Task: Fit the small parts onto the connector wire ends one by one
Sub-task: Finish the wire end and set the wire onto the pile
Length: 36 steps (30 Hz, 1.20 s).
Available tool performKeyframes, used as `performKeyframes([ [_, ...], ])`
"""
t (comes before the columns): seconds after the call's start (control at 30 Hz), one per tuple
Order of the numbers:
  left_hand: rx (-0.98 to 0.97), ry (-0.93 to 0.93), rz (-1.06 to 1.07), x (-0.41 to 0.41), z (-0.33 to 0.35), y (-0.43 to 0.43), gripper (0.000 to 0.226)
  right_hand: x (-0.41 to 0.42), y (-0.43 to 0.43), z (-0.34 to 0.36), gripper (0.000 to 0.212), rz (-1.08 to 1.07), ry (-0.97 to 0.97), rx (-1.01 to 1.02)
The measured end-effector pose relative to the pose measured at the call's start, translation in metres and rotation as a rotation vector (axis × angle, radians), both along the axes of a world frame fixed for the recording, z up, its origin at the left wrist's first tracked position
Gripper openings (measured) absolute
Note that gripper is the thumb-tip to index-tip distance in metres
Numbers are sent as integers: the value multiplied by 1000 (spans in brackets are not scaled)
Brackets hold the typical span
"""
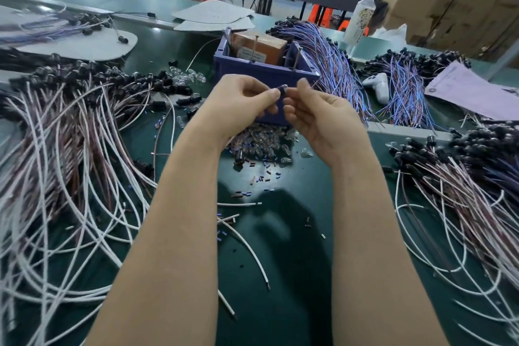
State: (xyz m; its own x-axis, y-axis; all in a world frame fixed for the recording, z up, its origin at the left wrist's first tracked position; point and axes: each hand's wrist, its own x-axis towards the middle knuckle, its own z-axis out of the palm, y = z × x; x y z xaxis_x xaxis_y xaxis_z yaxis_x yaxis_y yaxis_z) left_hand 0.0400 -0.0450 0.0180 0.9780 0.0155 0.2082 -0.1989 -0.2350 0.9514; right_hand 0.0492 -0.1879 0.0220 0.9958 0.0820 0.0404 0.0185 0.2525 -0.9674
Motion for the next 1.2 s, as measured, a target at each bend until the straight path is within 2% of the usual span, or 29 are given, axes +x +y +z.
performKeyframes([
  [0.1,19,16,-39,-1,-1,-5,13,-1,2,-6,21,15,-25,-29],
  [0.17,30,15,-47,-1,-2,-8,15,-1,3,-8,21,18,5,23],
  [0.33,68,28,-12,0,-7,-8,14,4,18,-15,29,-9,247,201],
  [0.37,93,45,11,1,-8,-8,15,4,22,-17,29,-35,234,149],
  [0.4,118,64,42,3,-8,-9,16,4,24,-19,28,-84,162,7],
  [0.47,172,92,117,5,-8,-11,19,5,27,-24,21,-239,-95,-431],
  [0.5,216,100,147,5,-7,-13,20,5,27,-25,18,-309,-206,-583],
  [0.53,268,106,165,5,-6,-13,19,5,25,-26,17,-356,-254,-632],
  [0.63,313,108,143,1,-2,-10,19,8,12,-25,21,-338,-127,-425],
  [0.7,242,82,130,0,0,-7,19,7,5,-24,27,-238,-8,-243],
  [0.77,217,67,114,-1,2,-6,15,5,4,-24,25,-115,25,-122],
  [0.83,234,73,64,-1,0,-6,13,3,6,-24,19,-23,14,-82],
  [0.93,229,52,14,-2,-1,-7,12,3,7,-22,14,-9,43,-1],
  [1.1,256,32,3,-2,-3,-9,10,5,2,-22,18,19,45,-4],
  [1.2,246,14,-41,-4,-1,-11,12,8,6,-21,30,-26,116,132],
])
